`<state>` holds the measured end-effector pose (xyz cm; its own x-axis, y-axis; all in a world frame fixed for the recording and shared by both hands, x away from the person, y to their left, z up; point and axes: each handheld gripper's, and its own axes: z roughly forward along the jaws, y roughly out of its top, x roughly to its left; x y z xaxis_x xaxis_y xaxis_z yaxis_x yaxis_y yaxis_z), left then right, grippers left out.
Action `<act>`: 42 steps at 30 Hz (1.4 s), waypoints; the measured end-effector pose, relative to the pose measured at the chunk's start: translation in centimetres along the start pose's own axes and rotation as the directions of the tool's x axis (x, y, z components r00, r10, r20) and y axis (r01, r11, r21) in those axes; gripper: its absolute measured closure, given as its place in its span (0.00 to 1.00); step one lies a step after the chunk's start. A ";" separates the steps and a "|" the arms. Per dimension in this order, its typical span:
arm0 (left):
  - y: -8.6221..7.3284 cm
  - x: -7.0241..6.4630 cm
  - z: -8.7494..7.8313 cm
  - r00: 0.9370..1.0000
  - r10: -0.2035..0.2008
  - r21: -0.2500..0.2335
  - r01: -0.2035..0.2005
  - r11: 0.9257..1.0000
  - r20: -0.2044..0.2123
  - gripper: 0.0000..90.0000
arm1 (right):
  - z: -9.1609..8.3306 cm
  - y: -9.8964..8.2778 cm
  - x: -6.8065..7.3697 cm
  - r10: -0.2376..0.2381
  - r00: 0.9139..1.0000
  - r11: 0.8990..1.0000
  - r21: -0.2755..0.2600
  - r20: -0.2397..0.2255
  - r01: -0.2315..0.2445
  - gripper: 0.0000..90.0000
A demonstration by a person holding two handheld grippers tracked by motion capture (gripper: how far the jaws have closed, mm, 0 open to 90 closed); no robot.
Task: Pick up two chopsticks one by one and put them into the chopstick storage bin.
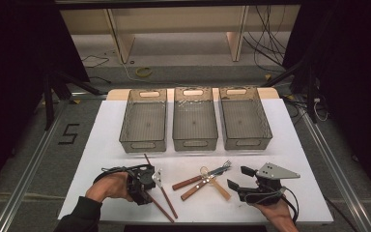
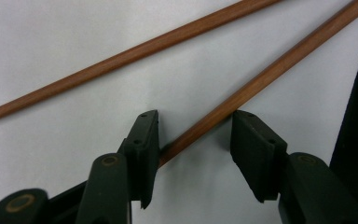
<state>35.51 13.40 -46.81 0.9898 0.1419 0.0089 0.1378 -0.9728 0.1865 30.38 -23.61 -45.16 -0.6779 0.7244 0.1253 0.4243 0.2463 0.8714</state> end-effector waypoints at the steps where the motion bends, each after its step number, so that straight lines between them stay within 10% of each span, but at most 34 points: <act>1: 0.0 0.0 0.0 1.000 -0.004 -0.004 0.004 1.000 0.000 0.58 | 0.0 0.0 0.0 0.001 1.000 1.000 0.000 0.001 -0.001 0.32; 42: -0.3 -0.5 -0.2 0.993 0.112 -0.015 -0.112 0.994 0.030 0.92 | 0.0 0.0 0.0 -0.006 1.000 1.000 0.001 -0.001 0.006 0.32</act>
<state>34.92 13.67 -46.66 0.9997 0.0264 0.0004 0.0258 -0.9797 0.1990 30.42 -23.58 -45.16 -0.6811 0.7222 0.1204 0.4207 0.2514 0.8717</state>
